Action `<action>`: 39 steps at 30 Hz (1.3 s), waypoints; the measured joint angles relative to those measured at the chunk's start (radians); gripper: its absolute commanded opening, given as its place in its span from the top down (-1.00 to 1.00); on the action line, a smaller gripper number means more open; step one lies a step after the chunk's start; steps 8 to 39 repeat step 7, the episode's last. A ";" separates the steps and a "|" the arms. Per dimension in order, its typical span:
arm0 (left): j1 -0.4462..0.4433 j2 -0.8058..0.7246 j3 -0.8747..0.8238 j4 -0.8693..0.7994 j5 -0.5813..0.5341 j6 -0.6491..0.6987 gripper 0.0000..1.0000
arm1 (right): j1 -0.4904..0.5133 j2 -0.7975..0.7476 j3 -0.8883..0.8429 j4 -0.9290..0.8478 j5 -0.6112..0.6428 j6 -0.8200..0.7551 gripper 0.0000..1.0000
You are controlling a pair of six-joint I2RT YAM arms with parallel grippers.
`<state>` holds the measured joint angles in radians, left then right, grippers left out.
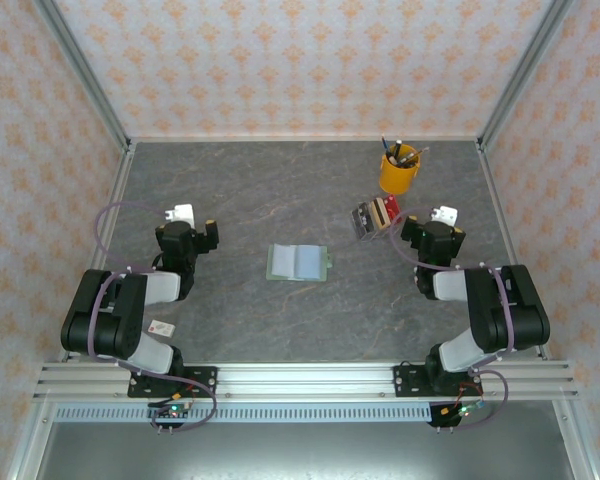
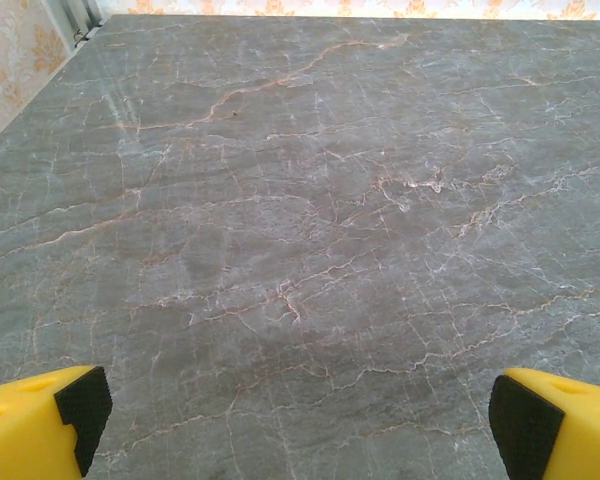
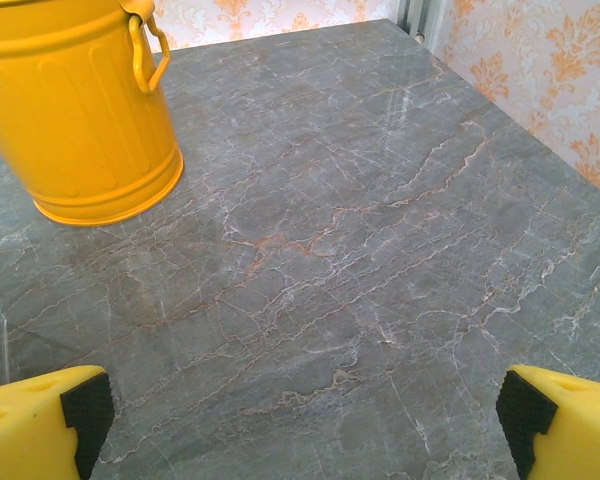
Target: Take the credit cards out of the card holder
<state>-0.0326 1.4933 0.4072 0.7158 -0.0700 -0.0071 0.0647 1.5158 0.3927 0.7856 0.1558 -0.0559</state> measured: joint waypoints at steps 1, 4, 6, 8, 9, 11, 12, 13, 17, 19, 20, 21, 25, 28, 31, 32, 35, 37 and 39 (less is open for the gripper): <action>0.000 0.000 0.002 0.000 0.000 0.002 -1.00 | 0.000 0.000 0.000 0.000 0.000 0.000 -1.00; 0.000 0.000 0.005 0.000 0.000 0.002 -1.00 | 0.000 0.000 0.000 0.000 0.000 0.002 -1.00; 0.000 0.000 0.005 0.000 0.000 0.005 -1.00 | 0.000 0.000 0.000 0.000 0.000 0.003 -1.00; 0.000 0.000 0.005 0.000 0.000 0.005 -1.00 | 0.000 0.000 0.000 0.000 0.000 0.002 -1.00; 0.000 0.000 0.005 0.000 0.000 0.005 -1.00 | 0.000 0.000 0.000 0.000 0.000 0.002 -1.00; 0.000 0.000 0.005 0.000 0.000 0.005 -1.00 | 0.000 0.000 0.000 0.000 0.000 0.002 -1.00; 0.000 0.000 0.005 0.000 0.000 0.005 -1.00 | 0.000 0.000 0.000 0.000 0.000 0.002 -1.00; 0.000 0.000 0.005 0.000 0.000 0.005 -1.00 | 0.000 0.000 0.000 0.000 0.000 0.002 -1.00; 0.000 0.000 0.005 0.000 0.000 0.005 -1.00 | 0.000 0.000 0.000 0.000 0.000 0.002 -1.00; 0.000 0.000 0.005 0.000 0.000 0.005 -1.00 | 0.000 0.000 0.000 0.000 0.000 0.002 -1.00; 0.000 0.000 0.005 0.000 0.000 0.005 -1.00 | 0.000 0.000 0.000 0.000 0.000 0.002 -1.00; 0.000 0.000 0.005 0.000 0.000 0.005 -1.00 | 0.000 0.000 0.000 0.000 0.000 0.002 -1.00; 0.000 0.000 0.005 0.000 0.000 0.005 -1.00 | 0.000 0.000 0.000 0.000 0.000 0.002 -1.00; 0.000 0.000 0.005 0.000 0.000 0.005 -1.00 | 0.000 0.000 0.000 0.000 0.000 0.002 -1.00; 0.000 0.000 0.005 0.000 0.000 0.005 -1.00 | 0.000 0.000 0.000 0.000 0.000 0.002 -1.00; 0.000 0.000 0.005 0.000 0.000 0.005 -1.00 | 0.000 0.000 0.000 0.000 0.000 0.002 -1.00; 0.000 0.000 0.005 0.000 0.000 0.005 -1.00 | 0.000 0.000 0.000 0.000 0.000 0.002 -1.00; 0.000 0.000 0.005 0.000 0.000 0.005 -1.00 | 0.000 0.000 0.000 0.000 0.000 0.002 -1.00; 0.000 0.000 0.005 0.000 0.000 0.005 -1.00 | 0.000 0.000 0.000 0.000 0.000 0.002 -1.00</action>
